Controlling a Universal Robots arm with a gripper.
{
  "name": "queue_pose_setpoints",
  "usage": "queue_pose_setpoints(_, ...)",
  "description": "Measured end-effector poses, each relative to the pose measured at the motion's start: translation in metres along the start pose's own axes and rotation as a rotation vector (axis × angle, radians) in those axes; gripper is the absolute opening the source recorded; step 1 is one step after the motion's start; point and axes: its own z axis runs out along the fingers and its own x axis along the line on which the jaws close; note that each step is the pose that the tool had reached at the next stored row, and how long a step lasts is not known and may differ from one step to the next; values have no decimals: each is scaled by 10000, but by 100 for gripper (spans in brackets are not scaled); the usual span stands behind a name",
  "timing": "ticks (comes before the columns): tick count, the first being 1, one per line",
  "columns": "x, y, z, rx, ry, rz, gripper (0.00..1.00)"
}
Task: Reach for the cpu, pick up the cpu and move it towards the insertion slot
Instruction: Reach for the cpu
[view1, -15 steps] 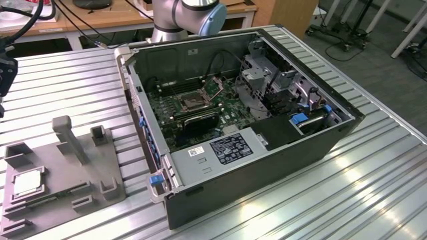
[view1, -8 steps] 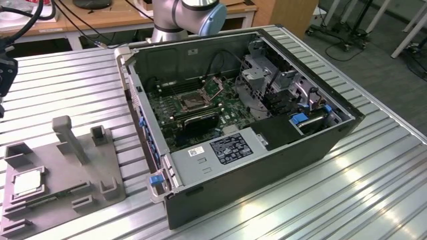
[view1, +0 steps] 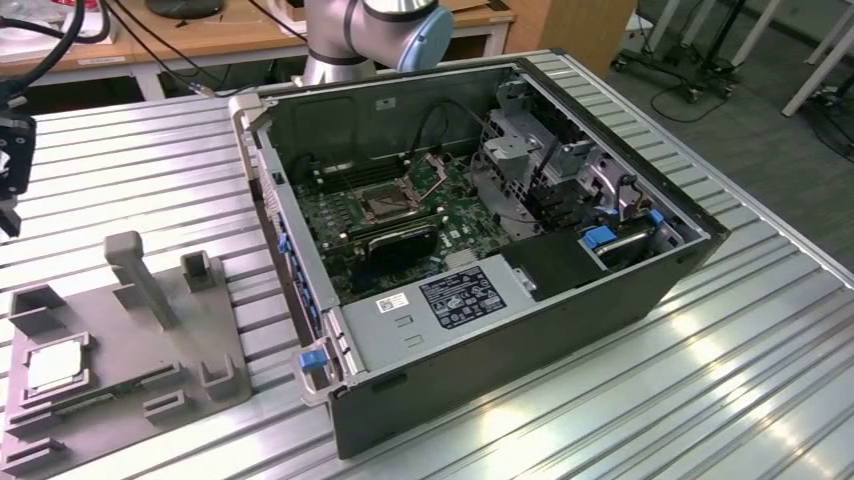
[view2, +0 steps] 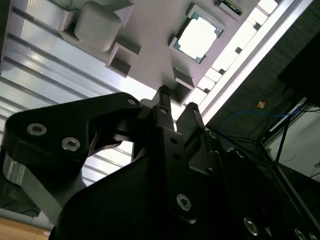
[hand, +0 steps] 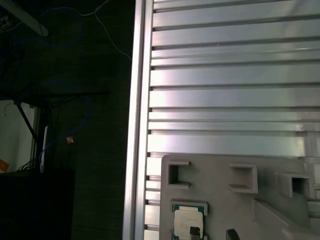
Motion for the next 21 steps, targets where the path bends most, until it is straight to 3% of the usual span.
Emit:
queue_pose_setpoints(1,12,-5,7,1,1,-1,29)
queue_pose_setpoints(2,26,-11,16,1,1,-2,36)
queue_pose_setpoints(10,75,-28,68,1,0,-4,36)
queue_pose_setpoints(18,82,-36,71,0,1,-4,36)
queue_pose_setpoints(21,82,-36,71,-1,0,-3,43)
